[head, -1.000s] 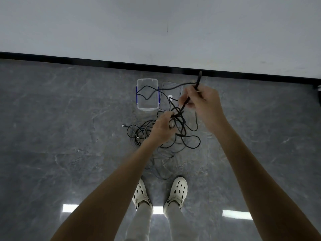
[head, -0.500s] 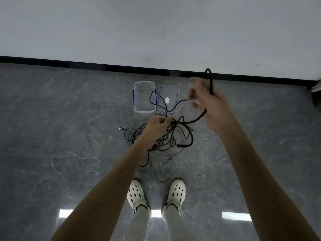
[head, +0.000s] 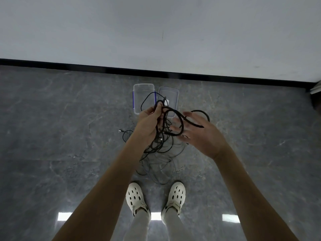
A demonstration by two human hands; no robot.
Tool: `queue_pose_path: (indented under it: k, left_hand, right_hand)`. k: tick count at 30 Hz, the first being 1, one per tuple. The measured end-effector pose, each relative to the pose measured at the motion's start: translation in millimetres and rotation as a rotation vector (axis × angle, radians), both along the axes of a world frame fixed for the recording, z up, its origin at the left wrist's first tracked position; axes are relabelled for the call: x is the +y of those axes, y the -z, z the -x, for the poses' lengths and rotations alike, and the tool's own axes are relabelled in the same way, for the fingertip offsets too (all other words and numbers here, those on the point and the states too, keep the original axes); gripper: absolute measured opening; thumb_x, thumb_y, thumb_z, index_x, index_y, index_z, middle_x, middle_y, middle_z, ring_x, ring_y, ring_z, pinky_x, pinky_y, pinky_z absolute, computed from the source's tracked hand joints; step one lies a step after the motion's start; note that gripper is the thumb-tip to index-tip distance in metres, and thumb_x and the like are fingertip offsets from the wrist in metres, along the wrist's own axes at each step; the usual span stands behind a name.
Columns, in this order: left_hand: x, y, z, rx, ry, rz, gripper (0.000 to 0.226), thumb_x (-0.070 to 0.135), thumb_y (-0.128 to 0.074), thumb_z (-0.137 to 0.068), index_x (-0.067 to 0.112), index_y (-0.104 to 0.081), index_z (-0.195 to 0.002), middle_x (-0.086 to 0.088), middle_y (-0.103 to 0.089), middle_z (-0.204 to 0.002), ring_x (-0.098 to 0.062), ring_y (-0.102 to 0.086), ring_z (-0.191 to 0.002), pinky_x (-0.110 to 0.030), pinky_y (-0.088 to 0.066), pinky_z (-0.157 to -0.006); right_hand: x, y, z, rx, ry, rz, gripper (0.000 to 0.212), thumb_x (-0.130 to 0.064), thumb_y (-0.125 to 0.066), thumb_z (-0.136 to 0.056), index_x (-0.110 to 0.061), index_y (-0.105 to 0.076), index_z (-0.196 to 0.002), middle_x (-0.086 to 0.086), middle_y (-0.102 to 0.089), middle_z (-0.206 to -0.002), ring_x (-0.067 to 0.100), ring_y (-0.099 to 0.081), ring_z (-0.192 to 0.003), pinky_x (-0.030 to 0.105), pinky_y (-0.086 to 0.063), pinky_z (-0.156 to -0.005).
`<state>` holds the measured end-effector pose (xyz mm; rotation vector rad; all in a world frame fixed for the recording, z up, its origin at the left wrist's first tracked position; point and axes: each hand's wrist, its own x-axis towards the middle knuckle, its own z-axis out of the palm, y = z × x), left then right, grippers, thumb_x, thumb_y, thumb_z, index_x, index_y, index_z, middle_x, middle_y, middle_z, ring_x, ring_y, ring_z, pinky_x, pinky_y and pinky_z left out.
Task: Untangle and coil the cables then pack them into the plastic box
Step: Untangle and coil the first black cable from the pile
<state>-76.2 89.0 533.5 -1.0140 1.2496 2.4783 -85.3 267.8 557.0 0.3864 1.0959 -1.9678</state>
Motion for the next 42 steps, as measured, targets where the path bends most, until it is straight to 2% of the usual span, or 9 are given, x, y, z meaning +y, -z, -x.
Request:
queue_pose_path:
  k: [4, 9, 14, 17, 21, 27, 32, 36, 42]
  left_hand:
    - [-10.2, 0.4, 3.8, 0.020, -0.166, -0.137, 0.012, 0.007, -0.050, -0.099, 0.010, -0.060, -0.094, -0.002, -0.068, -0.080, -0.007, -0.064, -0.068, -0.019, -0.054, -0.070]
    - [-17.2, -3.2, 6.7, -0.032, -0.407, -0.449, 0.006, 0.005, -0.051, -0.098, 0.005, -0.057, -0.097, -0.011, -0.065, -0.083, -0.016, -0.066, -0.065, -0.025, -0.058, -0.063]
    - [-14.5, -13.5, 5.7, -0.044, -0.230, -0.501, 0.017, 0.009, -0.042, -0.102, 0.004, -0.057, -0.095, -0.003, -0.060, -0.075, -0.010, -0.060, -0.056, -0.020, -0.049, -0.064]
    - [-16.6, -14.2, 3.6, -0.046, -0.058, -0.458, 0.021, 0.010, -0.037, -0.103, 0.010, -0.058, -0.098, 0.001, -0.059, -0.072, -0.005, -0.054, -0.052, -0.010, -0.042, -0.048]
    - [-22.0, -11.0, 1.9, -0.027, 0.041, -0.429, 0.027, 0.011, -0.032, -0.104, 0.013, -0.057, -0.098, 0.005, -0.055, -0.069, -0.003, -0.048, -0.049, -0.010, -0.033, -0.039]
    - [-25.6, -0.3, -1.8, -0.089, 0.134, -0.035, 0.026, 0.008, -0.036, -0.103, 0.012, -0.061, -0.106, 0.002, -0.053, -0.071, -0.004, -0.046, -0.046, -0.015, -0.029, -0.041]
    - [-19.4, 2.4, -3.2, -0.120, 0.208, 0.034, 0.026, 0.008, -0.036, -0.104, 0.009, -0.060, -0.116, 0.000, -0.053, -0.076, -0.004, -0.045, -0.044, -0.015, -0.032, -0.038]
    - [-20.4, 0.8, -5.2, -0.070, 0.172, -0.209, 0.026, 0.009, -0.035, -0.103, 0.008, -0.059, -0.113, 0.003, -0.054, -0.074, -0.004, -0.043, -0.045, -0.016, -0.035, -0.040]
    - [-16.6, -7.5, 0.7, -0.004, -0.023, -0.490, 0.026, 0.016, -0.033, -0.105, 0.009, -0.057, -0.112, 0.006, -0.057, -0.072, -0.002, -0.047, -0.046, -0.016, -0.041, -0.042]
  right_hand:
    - [2.5, -4.5, 5.0, -0.065, 0.192, 0.052, 0.026, -0.029, -0.050, -0.095, -0.005, -0.059, -0.098, 0.022, -0.063, -0.123, 0.036, -0.060, -0.117, 0.049, -0.048, -0.099]
    - [7.7, -4.4, 12.2, 0.018, 0.230, -0.236, 0.047, -0.038, -0.035, -0.103, -0.005, -0.060, -0.080, 0.015, -0.073, -0.088, 0.030, -0.070, -0.098, 0.040, -0.058, -0.083]
    - [8.5, 10.6, 15.9, 0.113, 0.272, -0.518, 0.049, -0.043, -0.033, -0.102, -0.006, -0.054, -0.077, 0.017, -0.073, -0.088, 0.027, -0.073, -0.087, 0.034, -0.059, -0.070]
    - [12.4, 15.5, 22.8, 0.011, 0.512, -0.388, 0.047, -0.042, -0.032, -0.103, -0.007, -0.051, -0.077, 0.019, -0.071, -0.091, 0.029, -0.073, -0.086, 0.034, -0.060, -0.067]
    - [23.0, 18.8, 31.6, -0.069, 0.766, -0.227, 0.048, -0.041, -0.026, -0.104, -0.008, -0.048, -0.077, 0.016, -0.073, -0.082, 0.027, -0.073, -0.081, 0.032, -0.059, -0.064]
    - [37.9, 16.8, 40.4, -0.224, 1.023, 0.029, 0.045, -0.028, -0.031, -0.106, -0.006, -0.049, -0.071, 0.019, -0.071, -0.074, 0.027, -0.073, -0.068, 0.034, -0.059, -0.057]
    - [32.7, 12.2, 41.5, -0.202, 1.028, 0.085, 0.044, -0.023, -0.036, -0.106, -0.006, -0.051, -0.068, 0.021, -0.071, -0.082, 0.027, -0.073, -0.071, 0.032, -0.059, -0.057]
    - [15.7, 10.4, 38.3, -0.095, 0.942, 0.046, 0.046, -0.032, -0.033, -0.105, -0.005, -0.053, -0.072, 0.019, -0.072, -0.081, 0.026, -0.073, -0.079, 0.034, -0.061, -0.071]
    - [-4.6, 11.8, 19.0, -0.021, 0.648, -0.035, 0.038, -0.038, -0.040, -0.100, -0.007, -0.056, -0.086, 0.019, -0.070, -0.102, 0.025, -0.070, -0.097, 0.036, -0.057, -0.086]
